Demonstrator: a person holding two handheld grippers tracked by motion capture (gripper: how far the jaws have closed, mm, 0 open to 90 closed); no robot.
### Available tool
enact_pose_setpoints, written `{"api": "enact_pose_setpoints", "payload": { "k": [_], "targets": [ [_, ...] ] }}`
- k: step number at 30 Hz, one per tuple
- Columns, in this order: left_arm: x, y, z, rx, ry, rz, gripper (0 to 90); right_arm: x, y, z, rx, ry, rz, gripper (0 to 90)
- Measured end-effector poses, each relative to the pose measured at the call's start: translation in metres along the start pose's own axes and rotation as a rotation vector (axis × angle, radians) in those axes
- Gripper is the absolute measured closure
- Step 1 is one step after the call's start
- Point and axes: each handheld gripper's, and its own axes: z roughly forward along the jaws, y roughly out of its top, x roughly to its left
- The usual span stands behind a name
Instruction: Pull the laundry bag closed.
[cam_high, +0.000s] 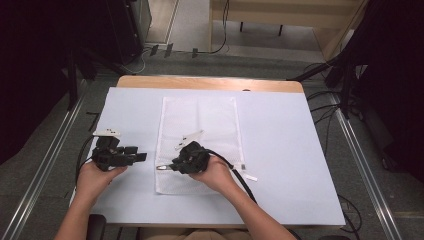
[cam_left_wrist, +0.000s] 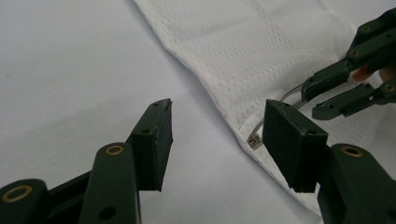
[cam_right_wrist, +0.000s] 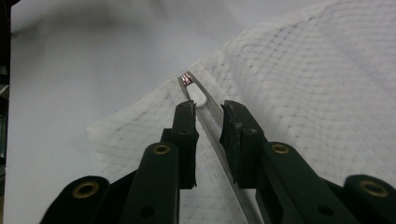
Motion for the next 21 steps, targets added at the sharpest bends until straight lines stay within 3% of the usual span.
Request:
{"api": "enact_pose_setpoints", "payload": {
  "k": [21],
  "targets": [
    [0.001, 0.000, -0.001, -0.003, 0.000, -0.001, 43.5, -0.002, 0.011, 0.033, 0.041, 0.028, 0.024, 77.2]
  ]
}}
